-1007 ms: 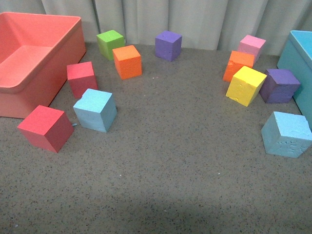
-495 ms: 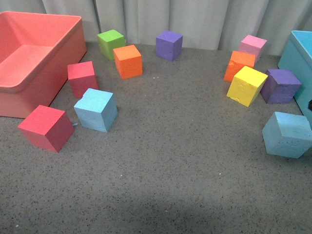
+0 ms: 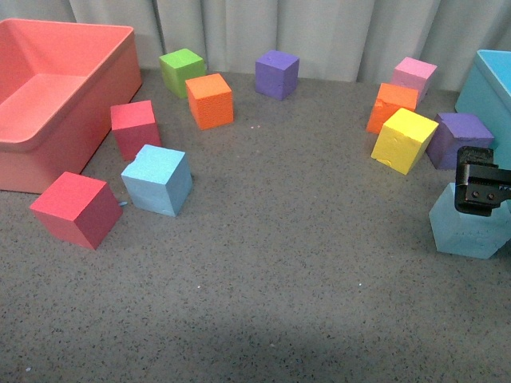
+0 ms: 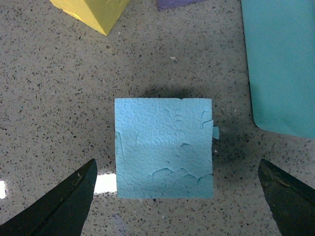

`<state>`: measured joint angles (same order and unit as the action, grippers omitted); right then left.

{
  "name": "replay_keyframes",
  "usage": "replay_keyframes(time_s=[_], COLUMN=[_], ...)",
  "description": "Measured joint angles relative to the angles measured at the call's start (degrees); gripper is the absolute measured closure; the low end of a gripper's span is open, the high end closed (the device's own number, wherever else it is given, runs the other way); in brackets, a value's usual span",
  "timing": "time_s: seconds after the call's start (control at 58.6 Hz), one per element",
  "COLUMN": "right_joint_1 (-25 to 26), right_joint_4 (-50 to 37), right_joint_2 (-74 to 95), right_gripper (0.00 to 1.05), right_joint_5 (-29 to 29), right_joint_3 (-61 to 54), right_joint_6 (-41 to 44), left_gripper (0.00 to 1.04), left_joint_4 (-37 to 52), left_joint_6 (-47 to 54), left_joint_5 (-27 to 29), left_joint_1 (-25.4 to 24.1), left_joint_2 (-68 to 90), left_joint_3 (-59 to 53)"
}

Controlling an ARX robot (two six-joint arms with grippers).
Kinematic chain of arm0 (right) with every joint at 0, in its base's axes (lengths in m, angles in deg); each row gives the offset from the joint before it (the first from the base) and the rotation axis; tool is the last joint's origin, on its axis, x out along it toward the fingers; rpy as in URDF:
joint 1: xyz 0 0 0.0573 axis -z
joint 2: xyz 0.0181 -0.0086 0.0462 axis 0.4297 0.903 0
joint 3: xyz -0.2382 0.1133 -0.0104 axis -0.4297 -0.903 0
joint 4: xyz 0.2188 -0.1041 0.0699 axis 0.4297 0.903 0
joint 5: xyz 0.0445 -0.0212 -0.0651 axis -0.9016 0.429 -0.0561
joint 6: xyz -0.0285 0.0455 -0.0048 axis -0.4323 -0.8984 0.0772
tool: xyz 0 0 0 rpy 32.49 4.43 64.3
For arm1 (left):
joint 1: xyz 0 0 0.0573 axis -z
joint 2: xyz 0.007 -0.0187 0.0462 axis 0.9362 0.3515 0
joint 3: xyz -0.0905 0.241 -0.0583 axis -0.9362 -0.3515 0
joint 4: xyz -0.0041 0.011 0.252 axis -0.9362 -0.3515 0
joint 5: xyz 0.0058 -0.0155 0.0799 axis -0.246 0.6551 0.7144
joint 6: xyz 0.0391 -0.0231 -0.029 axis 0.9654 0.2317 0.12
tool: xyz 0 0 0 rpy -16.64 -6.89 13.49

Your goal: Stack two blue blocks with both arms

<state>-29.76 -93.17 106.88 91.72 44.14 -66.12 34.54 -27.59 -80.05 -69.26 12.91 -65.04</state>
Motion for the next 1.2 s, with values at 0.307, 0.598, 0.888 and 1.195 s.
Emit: replay_keyframes(time_s=[0.307, 0.598, 0.888, 1.195], right_joint_1=[-1.0, -2.8, -4.3, -13.2], right_joint_4=[0.5, 3.0, 4.9, 8.5], right_joint_2=[7.3, 14.8, 12.9, 10.7], right_gripper=[0.09, 0.37, 0.58, 0.58], right_joint_5=[0.2, 2.9, 2.5, 0.8], right_joint_3=[4.5, 9.6, 10.1, 16.3], right_joint_6=[-0.9, -1.5, -2.8, -7.5], left_gripper=[0.07, 0.07, 0.07, 0.07], left_joint_4=[0.0, 0.0, 0.0, 0.0], left_joint_6=[0.0, 0.0, 0.0, 0.0], left_joint_5=[0.0, 0.0, 0.0, 0.0], left_joint_1=[0.0, 0.0, 0.0, 0.0], left_joint_2=[0.0, 0.0, 0.0, 0.0], left_joint_3=[0.0, 0.0, 0.0, 0.0])
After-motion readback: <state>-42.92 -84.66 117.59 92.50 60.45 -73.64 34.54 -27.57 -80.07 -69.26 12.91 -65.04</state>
